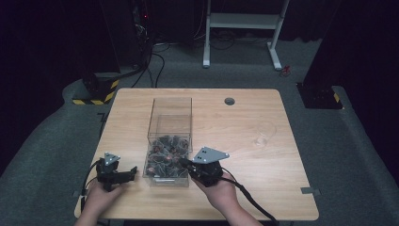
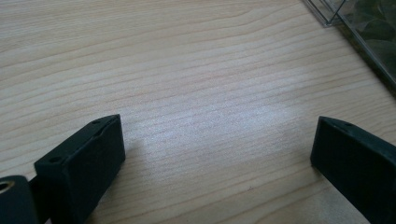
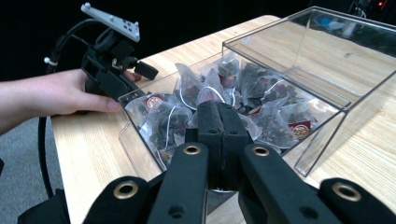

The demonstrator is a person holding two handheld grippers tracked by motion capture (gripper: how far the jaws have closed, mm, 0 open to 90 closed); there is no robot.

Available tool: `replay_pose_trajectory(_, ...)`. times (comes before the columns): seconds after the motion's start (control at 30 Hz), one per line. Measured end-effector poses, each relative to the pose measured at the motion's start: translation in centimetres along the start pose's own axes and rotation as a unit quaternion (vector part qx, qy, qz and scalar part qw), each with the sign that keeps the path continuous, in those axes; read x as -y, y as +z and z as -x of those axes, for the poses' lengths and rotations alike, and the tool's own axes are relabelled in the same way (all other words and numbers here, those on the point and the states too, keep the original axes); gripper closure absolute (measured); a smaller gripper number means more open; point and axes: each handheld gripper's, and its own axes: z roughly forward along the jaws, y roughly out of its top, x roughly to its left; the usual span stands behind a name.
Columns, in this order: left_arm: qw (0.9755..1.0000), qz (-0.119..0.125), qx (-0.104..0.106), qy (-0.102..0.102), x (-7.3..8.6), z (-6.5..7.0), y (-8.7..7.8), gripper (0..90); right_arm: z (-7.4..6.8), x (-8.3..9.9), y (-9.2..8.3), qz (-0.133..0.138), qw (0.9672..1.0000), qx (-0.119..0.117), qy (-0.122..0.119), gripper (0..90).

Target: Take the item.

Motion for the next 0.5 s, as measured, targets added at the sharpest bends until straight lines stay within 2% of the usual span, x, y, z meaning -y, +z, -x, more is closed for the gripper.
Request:
replay_pose_trajectory(0.13, 1.0000, 0.000, 0.000, 0.000, 0.0, 0.0, 0.0, 3.2, 0.3, 0.0, -0.4, 0.012, 0.9999, 0.004, 0.003, 90.0)
replay_pose_trajectory(0.5, 1.0000, 0.002, 0.000, -0.002, 0.0, 0.0, 0.0, 3.2, 1.2, 0.4, -1.1, 0.020, 0.9996, 0.016, 0.012, 90.0)
